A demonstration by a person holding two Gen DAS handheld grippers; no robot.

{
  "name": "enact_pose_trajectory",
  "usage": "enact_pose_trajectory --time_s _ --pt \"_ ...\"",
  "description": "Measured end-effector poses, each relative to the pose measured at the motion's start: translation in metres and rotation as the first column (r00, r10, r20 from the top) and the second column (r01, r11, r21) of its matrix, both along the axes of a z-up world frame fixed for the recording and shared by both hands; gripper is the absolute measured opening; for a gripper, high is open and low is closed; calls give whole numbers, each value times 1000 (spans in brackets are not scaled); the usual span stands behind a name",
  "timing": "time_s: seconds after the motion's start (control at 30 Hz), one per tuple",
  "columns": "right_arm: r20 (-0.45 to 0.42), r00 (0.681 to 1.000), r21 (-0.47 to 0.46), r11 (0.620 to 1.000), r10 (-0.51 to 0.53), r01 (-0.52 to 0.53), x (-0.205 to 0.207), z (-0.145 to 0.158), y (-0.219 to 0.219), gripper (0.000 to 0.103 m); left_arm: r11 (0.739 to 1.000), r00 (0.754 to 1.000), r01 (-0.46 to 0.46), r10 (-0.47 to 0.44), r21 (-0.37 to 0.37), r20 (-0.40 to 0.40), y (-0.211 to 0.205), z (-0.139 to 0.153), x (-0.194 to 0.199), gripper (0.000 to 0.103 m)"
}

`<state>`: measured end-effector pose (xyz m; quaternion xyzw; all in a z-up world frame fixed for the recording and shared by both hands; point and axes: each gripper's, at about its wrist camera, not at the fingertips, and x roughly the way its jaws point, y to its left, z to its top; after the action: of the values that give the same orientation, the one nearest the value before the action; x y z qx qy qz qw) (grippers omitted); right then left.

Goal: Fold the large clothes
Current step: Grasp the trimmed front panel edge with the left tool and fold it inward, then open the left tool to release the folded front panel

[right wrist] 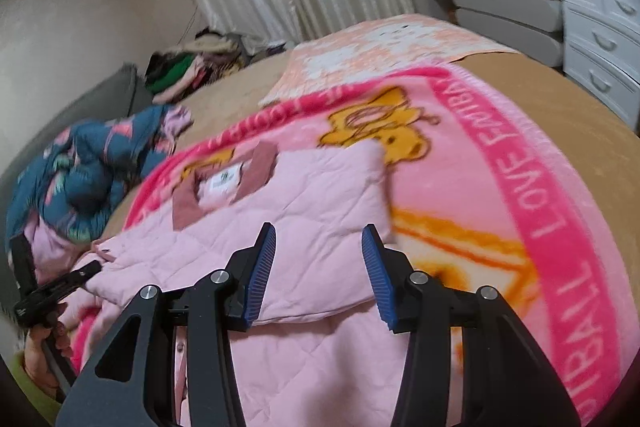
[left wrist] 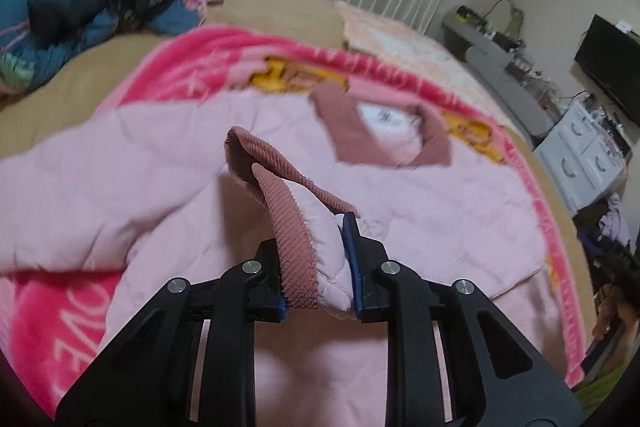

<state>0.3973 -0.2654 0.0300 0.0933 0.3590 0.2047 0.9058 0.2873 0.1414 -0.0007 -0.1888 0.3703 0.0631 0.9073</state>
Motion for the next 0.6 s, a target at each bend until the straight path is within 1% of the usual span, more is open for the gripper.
enact_pose_trajectory --time_s 0.1,0.17,0.27,0.33,0.37,0.47,0.6 --pt "0 999 -64 997 51 -50 0 -8 25 46 999 999 10 -9 36 -31 -1 -18 -4 16" --pt "-12 997 -90 993 76 -77 3 -15 38 46 999 998 17 -14 49 -54 -1 -29 -6 17" --pt "-39 995 -122 988 89 -93 6 -27 50 47 999 997 20 -17 38 -77 2 -39 -6 17" --pt "-91 993 -150 984 78 -92 12 -42 54 54 999 997 21 -18 26 -81 4 -42 -8 18" --pt "-138 989 -172 982 54 -78 17 -52 54 55 999 996 22 -20 24 -83 5 -43 -8 18" --pt "-214 976 -160 985 35 -70 24 -72 49 55 999 995 30 -28 20 -92 5 -46 -8 19" --pt "-237 971 -133 989 25 -58 26 -82 47 55 999 995 31 -32 -9 -97 9 -51 -9 22"
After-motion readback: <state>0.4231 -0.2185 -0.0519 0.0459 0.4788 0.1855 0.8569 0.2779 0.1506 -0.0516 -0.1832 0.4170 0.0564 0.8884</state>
